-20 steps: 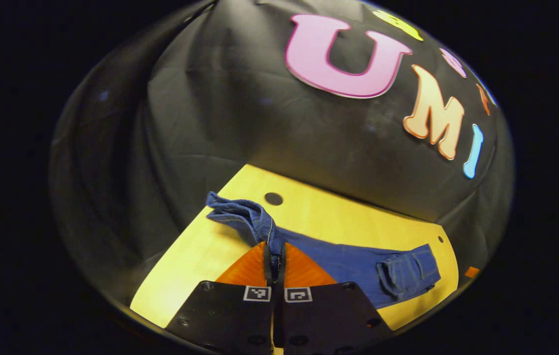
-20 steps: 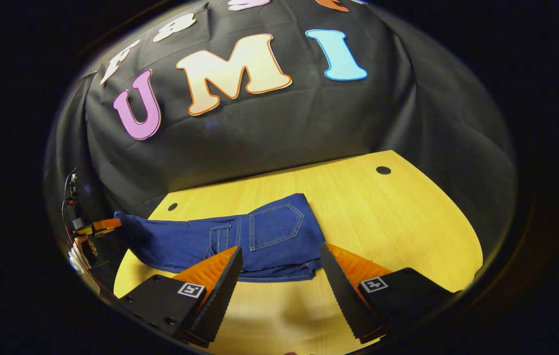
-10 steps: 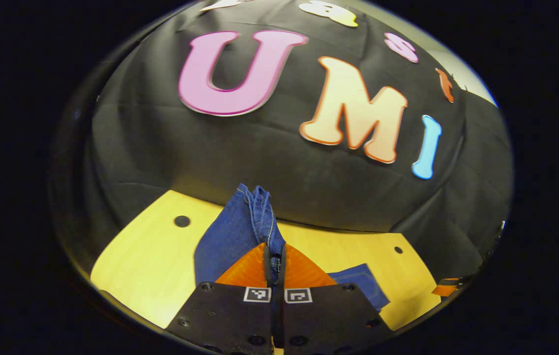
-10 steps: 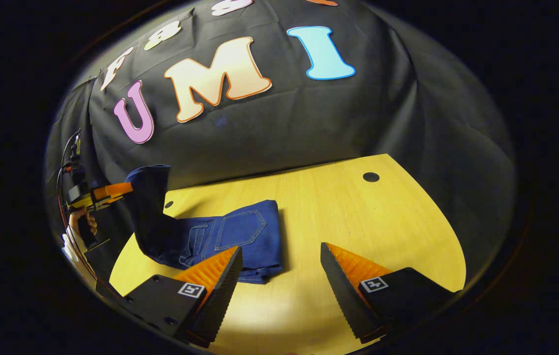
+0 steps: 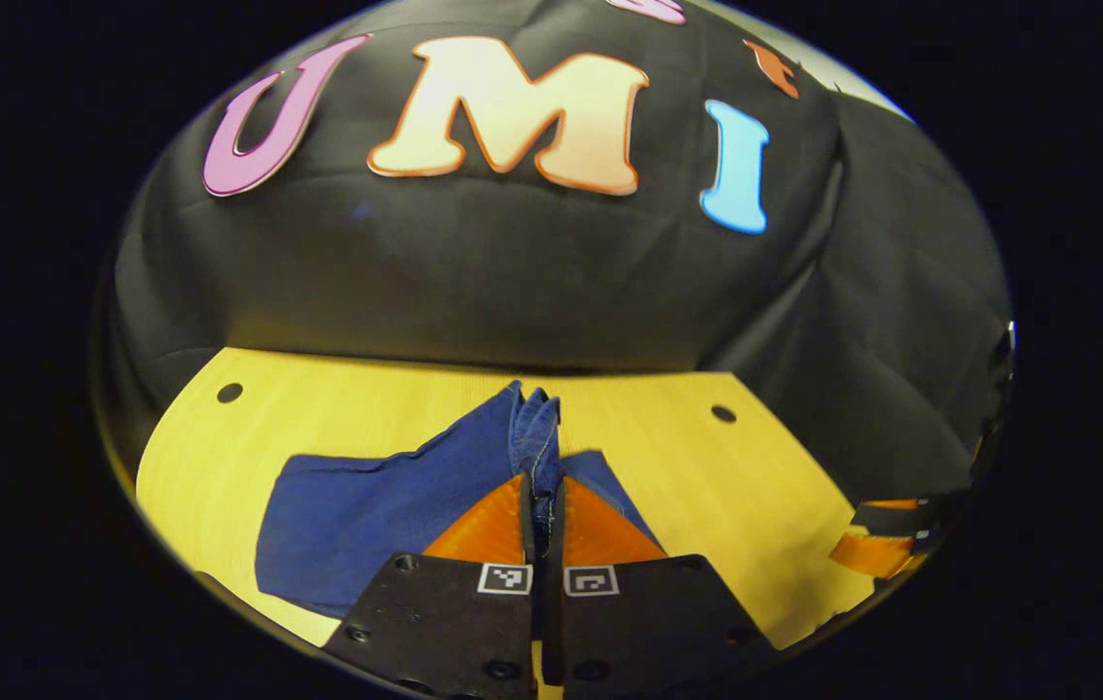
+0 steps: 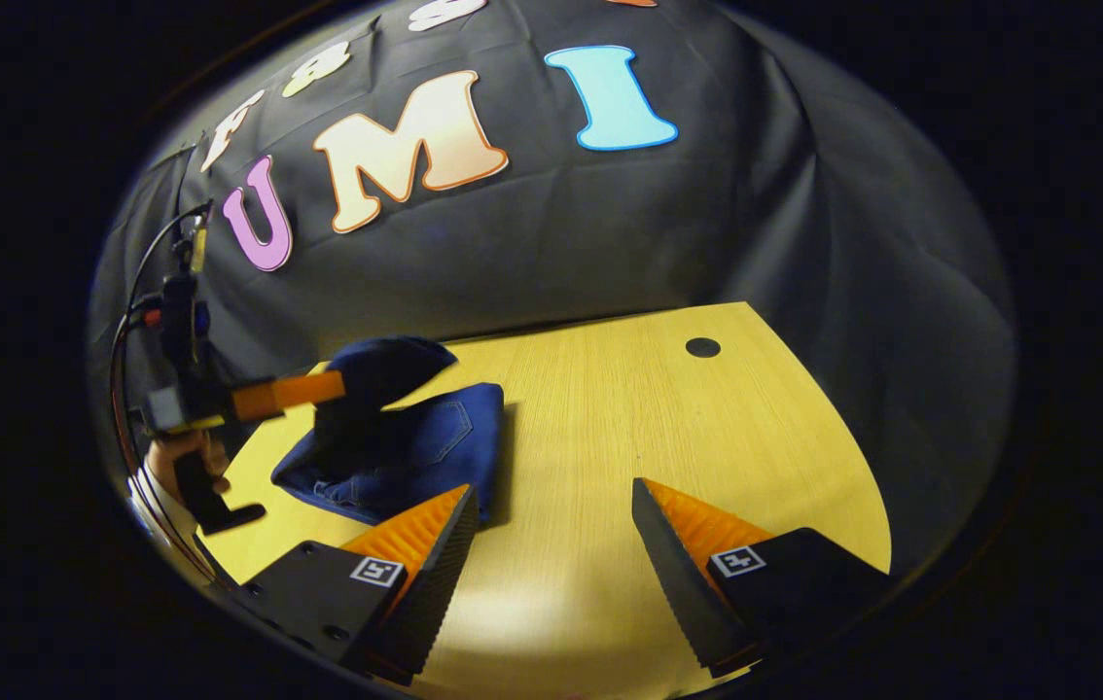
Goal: Grasp the waist and the cuffs of the jeans and fold them to make the two legs overlap; first hold the waist and fold one-third of the jeans toward the cuffs, then hold the cuffs and fold the remaining one-third in the same direction to finish folding.
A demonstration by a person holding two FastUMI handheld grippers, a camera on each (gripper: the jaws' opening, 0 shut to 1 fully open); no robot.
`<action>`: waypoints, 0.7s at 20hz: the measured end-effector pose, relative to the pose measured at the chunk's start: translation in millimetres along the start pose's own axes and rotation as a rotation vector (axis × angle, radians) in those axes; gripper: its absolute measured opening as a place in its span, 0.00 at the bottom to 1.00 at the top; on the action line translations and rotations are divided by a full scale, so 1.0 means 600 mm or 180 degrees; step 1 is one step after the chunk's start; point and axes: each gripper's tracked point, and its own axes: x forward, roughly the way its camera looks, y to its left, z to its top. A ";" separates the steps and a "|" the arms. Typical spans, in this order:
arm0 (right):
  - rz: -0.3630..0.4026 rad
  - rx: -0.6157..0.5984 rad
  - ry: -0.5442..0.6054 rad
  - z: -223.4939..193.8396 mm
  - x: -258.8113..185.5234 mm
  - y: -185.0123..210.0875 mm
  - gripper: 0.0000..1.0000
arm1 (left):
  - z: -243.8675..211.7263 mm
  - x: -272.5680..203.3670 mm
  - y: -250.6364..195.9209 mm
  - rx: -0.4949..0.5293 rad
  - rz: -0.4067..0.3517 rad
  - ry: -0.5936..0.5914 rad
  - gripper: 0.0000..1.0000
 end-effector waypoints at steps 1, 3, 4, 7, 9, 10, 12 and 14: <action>0.0001 -0.0002 0.0021 -0.008 0.000 0.000 0.98 | -0.023 0.004 -0.007 0.0046 0.0044 0.0042 0.00; 0.0045 0.0038 0.0030 -0.015 0.003 0.008 0.98 | -0.062 0.011 -0.010 0.0124 0.0105 0.0180 0.00; 0.0062 0.0068 0.0035 -0.017 0.005 0.013 0.98 | -0.073 0.007 -0.017 0.0108 0.0075 0.0237 0.00; 0.0069 0.0137 0.0050 -0.022 0.008 0.023 0.98 | -0.065 -0.024 -0.054 0.0032 -0.0207 0.0190 0.32; 0.0117 0.0217 -0.0028 -0.009 0.003 0.044 0.94 | -0.045 -0.057 -0.034 0.0251 -0.0171 0.0085 0.63; 0.0144 0.0247 -0.0074 -0.002 0.001 0.058 0.98 | -0.031 -0.076 -0.014 0.0360 -0.0070 0.0010 0.78; 0.0155 0.0257 -0.0131 0.003 -0.006 0.084 0.98 | 0.004 -0.115 0.045 0.0408 0.0155 -0.0150 0.90; 0.0130 0.0252 -0.0227 0.013 -0.021 0.109 0.98 | 0.023 -0.152 0.109 0.0256 0.0312 -0.0266 0.92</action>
